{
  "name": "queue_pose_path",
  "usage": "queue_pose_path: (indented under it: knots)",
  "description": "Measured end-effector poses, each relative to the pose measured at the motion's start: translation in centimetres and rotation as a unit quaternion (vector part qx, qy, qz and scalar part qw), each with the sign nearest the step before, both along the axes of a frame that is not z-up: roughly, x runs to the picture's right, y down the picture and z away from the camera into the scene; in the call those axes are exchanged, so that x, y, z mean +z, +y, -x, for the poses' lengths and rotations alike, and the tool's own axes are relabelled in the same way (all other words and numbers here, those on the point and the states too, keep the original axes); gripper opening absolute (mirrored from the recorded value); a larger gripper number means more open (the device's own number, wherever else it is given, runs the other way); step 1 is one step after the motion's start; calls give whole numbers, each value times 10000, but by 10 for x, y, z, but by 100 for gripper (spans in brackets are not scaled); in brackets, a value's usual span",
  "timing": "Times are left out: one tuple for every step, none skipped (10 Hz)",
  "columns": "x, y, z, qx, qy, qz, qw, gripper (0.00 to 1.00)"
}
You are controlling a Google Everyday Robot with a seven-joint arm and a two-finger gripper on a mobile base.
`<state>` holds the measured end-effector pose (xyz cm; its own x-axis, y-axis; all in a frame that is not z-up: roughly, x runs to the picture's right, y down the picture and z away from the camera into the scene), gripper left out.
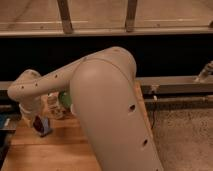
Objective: Place the pepper on the white sponge
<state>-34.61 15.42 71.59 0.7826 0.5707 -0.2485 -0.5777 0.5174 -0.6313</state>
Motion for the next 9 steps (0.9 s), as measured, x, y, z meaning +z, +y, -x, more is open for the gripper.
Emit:
queue_pose_path:
  knots:
    - [0,0,1,-5,-5,1,10000,0]
    - [0,1,0,-3,-3,2,10000,0]
    - [0,1,-1,-2,4,3,10000,0]
    - [-1,4,-4,-63,-1,-10,10000,0]
    - [0,9,-6,-103,-20,-5,9999,0]
    - [2,12,-5,-127,-31,10,9999,0]
    - [5,14,-5,-113,-33,21,9999,0]
    - [10,16,-6,-90,-29,45,9999,0]
    - [14,18,-6,-78,-40,65,9999,0]
